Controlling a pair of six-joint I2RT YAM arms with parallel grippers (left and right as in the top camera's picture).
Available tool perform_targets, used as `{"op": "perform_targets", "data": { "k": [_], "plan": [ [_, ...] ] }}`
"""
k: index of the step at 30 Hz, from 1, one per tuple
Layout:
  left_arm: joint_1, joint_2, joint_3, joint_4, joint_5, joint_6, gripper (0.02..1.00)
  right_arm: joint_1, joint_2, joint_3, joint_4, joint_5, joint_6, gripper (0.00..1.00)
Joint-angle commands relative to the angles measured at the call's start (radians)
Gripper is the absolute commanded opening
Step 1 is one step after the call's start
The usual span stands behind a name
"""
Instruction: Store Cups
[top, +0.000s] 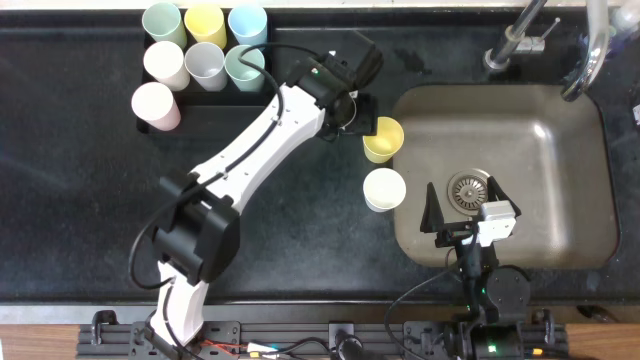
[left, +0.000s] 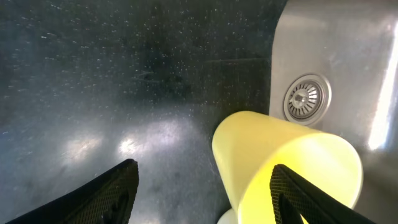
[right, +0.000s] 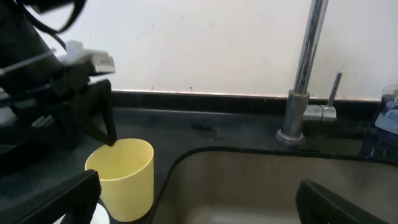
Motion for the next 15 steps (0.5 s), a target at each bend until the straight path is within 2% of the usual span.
{"op": "perform_targets", "data": {
  "k": [1,7,15],
  "plan": [
    [-0.010,0.036,0.023,0.023,0.028,-0.007,0.715,-0.005,-0.011,-0.013,0.005,0.004,-0.003,0.998],
    [-0.010,0.081,0.029,0.066,0.044,-0.007,0.700,-0.005,-0.011,-0.013,0.005,0.004,-0.003,0.996],
    [-0.010,0.111,0.029,0.097,0.043,-0.007,0.371,-0.005,-0.011,-0.013,0.005,0.004,-0.003,0.996]
  ]
}}
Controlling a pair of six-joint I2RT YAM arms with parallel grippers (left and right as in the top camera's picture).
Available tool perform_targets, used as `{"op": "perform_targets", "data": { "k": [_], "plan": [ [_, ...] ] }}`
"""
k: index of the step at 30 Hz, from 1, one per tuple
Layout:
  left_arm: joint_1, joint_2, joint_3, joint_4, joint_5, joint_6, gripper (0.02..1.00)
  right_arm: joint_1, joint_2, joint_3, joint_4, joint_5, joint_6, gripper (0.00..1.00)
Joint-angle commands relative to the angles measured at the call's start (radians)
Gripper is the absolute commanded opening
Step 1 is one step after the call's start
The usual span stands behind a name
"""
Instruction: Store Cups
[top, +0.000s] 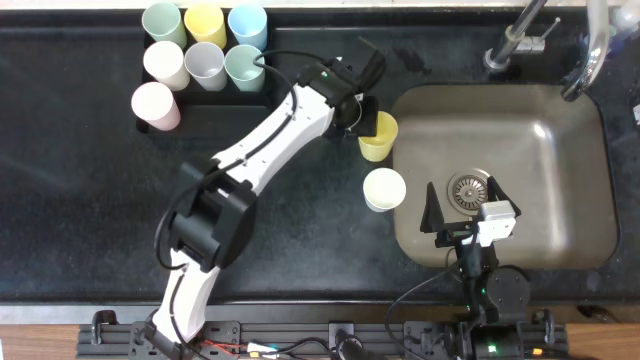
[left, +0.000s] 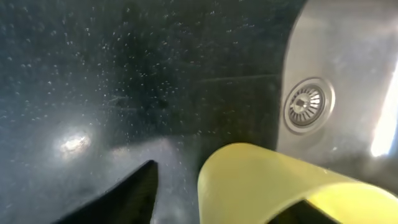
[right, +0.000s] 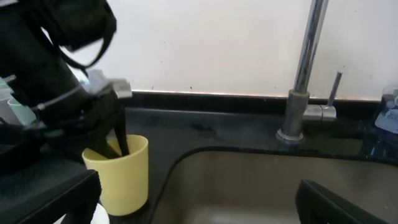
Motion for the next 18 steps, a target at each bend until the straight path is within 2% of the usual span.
{"op": "perform_targets", "data": {
  "k": [1,7,12,15,18],
  "plan": [
    [-0.010,0.013,0.024,0.012,0.010,0.002,0.305,-0.005,-0.011,-0.013,0.005,0.004,-0.003,0.996],
    [-0.014,0.010,0.024,0.016,0.011,-0.006,0.102,-0.005,-0.011,-0.013,0.005,0.004,-0.003,0.996],
    [-0.023,-0.032,0.024,0.015,-0.014,-0.006,0.034,-0.005,-0.011,-0.013,0.005,0.004,-0.003,0.998],
    [-0.020,-0.093,0.024,-0.002,-0.091,-0.014,0.034,-0.005,-0.011,-0.013,0.005,0.004,-0.003,0.996],
    [0.001,-0.180,0.023,-0.063,-0.220,-0.032,0.034,-0.005,-0.011,-0.013,0.005,0.004,-0.003,0.998]
  ]
}}
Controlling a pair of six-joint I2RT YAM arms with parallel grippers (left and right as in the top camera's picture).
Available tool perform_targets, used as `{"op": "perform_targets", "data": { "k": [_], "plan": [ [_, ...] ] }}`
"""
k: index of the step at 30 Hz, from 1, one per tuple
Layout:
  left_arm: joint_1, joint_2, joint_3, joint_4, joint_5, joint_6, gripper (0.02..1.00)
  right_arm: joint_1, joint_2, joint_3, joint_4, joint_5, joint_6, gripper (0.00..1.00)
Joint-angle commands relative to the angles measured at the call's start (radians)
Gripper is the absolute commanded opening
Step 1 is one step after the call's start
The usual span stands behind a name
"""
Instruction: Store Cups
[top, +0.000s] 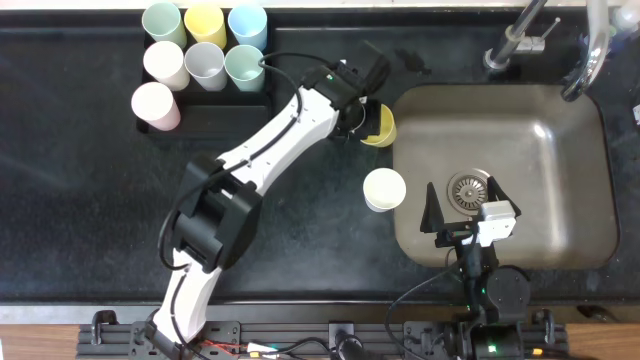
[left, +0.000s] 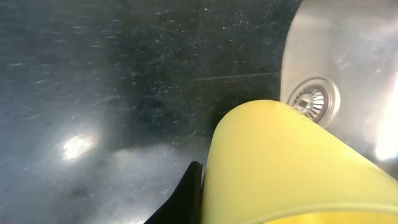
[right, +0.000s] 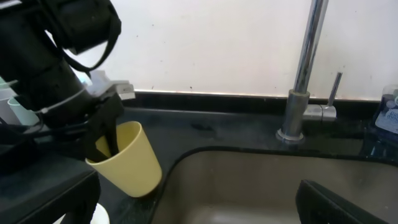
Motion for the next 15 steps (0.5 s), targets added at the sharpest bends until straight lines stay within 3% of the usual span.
{"op": "perform_targets", "data": {
  "k": [1,6,15],
  "plan": [
    [0.032,-0.193,0.021,-0.071,-0.200,-0.026,0.034,-0.005,-0.011,-0.013,0.005,0.004,-0.003,0.996],
    [0.152,-0.326,0.021,-0.187,-0.304,-0.046,0.034,-0.005,-0.011,-0.013,0.005,0.004,-0.003,0.998],
    [0.408,-0.458,-0.071,-0.291,-0.304,-0.004,0.034,-0.005,-0.011,-0.013,0.005,0.004,-0.003,0.998]
  ]
}}
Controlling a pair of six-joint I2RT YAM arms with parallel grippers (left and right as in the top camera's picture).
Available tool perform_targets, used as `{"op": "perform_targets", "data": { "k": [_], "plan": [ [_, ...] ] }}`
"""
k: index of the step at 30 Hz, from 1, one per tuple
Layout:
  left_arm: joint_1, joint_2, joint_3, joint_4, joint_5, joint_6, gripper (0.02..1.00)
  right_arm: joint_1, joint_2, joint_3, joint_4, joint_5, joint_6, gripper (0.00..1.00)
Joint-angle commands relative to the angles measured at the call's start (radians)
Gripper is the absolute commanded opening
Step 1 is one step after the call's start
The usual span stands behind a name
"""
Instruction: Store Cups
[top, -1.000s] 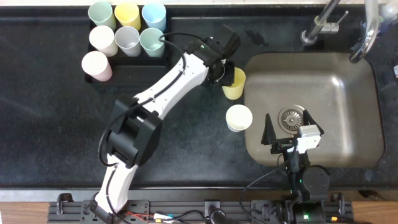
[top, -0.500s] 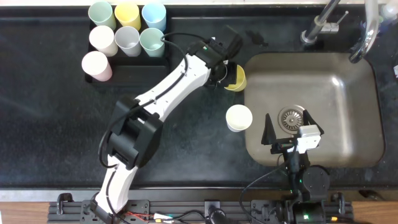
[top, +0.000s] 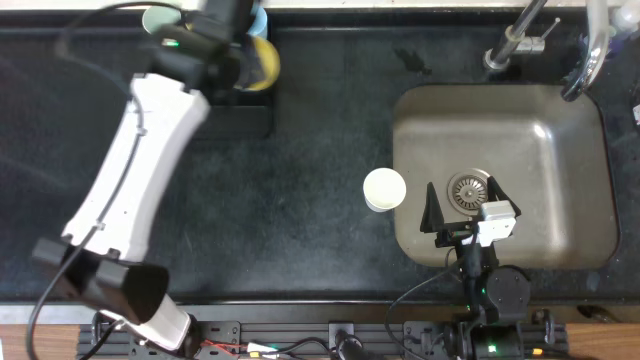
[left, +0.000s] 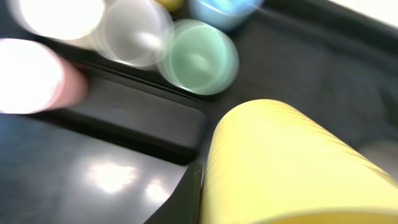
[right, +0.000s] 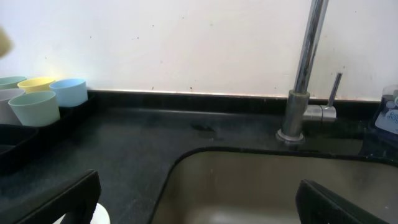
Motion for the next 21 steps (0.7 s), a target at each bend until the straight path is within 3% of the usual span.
{"op": "perform_targets", "data": {
  "k": [1,11,21],
  "plan": [
    [0.088,-0.047,-0.086,-0.013,-0.011,0.032,0.034,-0.005,-0.011,-0.013,0.005,0.005,-0.003,1.000],
    [0.265,-0.056,-0.268,0.018,0.063,0.085,0.034,-0.005,-0.011,-0.013,0.005,0.005,-0.003,0.996],
    [0.297,-0.014,-0.334,0.097,0.092,0.113,0.036,-0.005,-0.011,-0.013,0.005,0.005,-0.003,0.998]
  ]
}}
